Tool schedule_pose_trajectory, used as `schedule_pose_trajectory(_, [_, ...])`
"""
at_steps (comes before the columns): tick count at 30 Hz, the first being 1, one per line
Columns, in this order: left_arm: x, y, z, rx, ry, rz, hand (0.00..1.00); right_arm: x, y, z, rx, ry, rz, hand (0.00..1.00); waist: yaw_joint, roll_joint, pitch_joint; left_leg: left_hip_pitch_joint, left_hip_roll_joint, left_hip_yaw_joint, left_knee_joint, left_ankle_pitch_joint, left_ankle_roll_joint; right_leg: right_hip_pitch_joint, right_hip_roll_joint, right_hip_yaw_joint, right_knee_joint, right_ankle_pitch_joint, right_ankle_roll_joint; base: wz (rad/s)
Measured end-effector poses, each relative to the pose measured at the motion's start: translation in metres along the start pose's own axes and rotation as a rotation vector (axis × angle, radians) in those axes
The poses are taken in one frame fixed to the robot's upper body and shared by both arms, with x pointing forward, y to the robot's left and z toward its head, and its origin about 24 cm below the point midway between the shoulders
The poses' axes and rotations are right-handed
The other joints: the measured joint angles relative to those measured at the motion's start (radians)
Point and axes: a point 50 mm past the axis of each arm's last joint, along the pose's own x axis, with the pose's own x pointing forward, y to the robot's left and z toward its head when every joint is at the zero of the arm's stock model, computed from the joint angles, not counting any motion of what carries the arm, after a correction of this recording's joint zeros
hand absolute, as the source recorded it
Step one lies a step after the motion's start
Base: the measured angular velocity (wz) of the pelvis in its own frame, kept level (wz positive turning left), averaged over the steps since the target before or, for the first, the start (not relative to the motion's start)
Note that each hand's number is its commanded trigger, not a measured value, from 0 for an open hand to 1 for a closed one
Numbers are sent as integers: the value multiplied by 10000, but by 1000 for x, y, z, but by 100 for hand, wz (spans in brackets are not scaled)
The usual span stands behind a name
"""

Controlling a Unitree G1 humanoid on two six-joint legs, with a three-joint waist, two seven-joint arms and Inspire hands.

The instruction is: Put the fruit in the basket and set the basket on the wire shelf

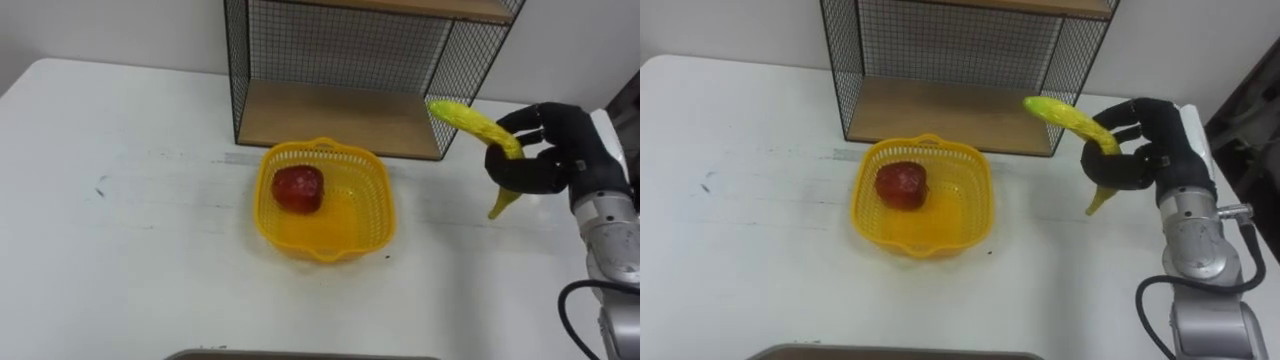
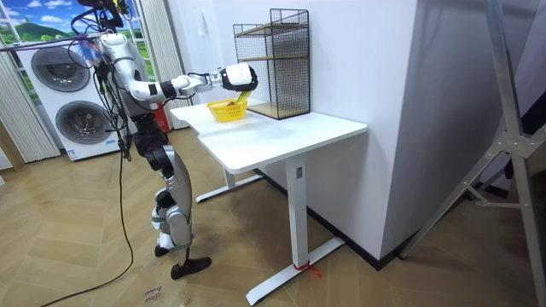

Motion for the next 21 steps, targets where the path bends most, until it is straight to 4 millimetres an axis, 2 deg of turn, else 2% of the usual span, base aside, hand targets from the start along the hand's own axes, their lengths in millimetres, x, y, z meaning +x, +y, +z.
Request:
schedule_pose_trajectory(2, [0, -2, -1, -10, 42, -40, 0, 0, -1, 6, -3, -256, -41, 100, -8, 11, -30, -90, 0, 5, 13, 0, 0, -112, -2, 7, 49, 0, -1, 0])
schedule_pose_trajectory(6, [0, -2, 1, -44, 3, -46, 0, -1, -2, 21, -62, -877, 49, 100, 19, 36, -20, -151, 14, 72, 29, 1, 0, -213, 6, 49, 100, 1, -1, -5])
schedule_pose_trajectory(11, [0, -2, 1, -52, -6, -52, 0, -3, 7, 32, -132, -1366, 696, 100, 58, -90, -67, -217, 15, 94, 79, 1, -1, -277, 2, 60, 113, 5, -8, -2])
schedule_pose_trajectory(17, [0, -3, 6, -6, -159, -100, 0, -5, 25, 38, -661, -1581, 1556, 100, 111, -168, -27, -218, 13, 96, 80, 1, 0, -296, -6, 75, 126, 7, -12, 0])
schedule_pose_trajectory(21, [1, -4, 14, 154, -367, -134, 0, -7, 31, 50, -902, -2133, 1939, 100, 132, -143, 6, -297, 15, 93, 59, 1, -1, -424, -3, 71, 194, 7, -12, 0])
